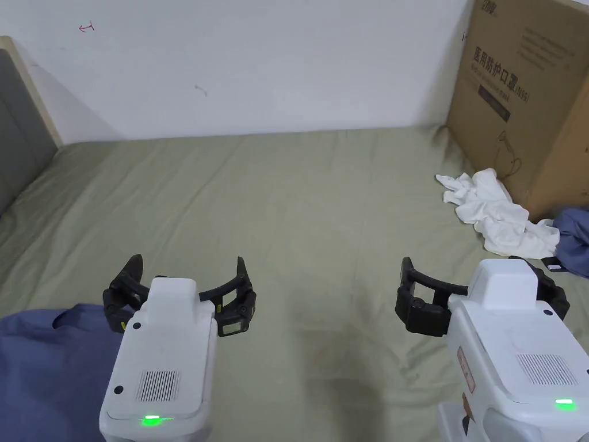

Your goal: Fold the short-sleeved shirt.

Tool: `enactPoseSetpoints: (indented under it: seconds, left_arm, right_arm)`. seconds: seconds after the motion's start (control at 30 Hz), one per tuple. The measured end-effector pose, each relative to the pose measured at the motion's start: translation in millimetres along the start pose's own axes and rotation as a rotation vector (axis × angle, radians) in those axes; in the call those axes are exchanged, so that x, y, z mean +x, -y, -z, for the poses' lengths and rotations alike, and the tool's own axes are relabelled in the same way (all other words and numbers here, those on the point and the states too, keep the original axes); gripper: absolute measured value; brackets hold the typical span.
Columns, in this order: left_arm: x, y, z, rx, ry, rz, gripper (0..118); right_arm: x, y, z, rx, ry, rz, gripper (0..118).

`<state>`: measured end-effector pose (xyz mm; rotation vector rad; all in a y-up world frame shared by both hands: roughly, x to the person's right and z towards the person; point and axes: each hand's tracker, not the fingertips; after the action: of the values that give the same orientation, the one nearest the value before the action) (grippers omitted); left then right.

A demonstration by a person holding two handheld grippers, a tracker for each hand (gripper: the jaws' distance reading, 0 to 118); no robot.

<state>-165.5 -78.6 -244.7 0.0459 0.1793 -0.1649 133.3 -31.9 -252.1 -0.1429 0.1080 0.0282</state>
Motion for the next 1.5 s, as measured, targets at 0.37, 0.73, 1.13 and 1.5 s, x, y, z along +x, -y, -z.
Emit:
enactPoseSetpoints:
  seconds: [0.37,0.73,1.13,1.5]
  left_arm:
    - [0,-9,1,-0.037,0.014,-0.051,86]
    - [2,-8,5,-0.077,0.029,-0.048,0]
    - [-27,-6,-2,-0.088,-0.035,-0.031,0]
    - [-145,2,-51,-0.132,-0.349,0.026,0]
  right_arm:
    - [-2,-7,-2,0.002,0.000,-0.027,95]
    - [1,-3,3,-0.009,-0.008,-0.041,3]
    - [-20,-7,15,0.000,-0.079,-0.036,3]
    - [-130,-23,32,0.033,-0.354,-0.044,3]
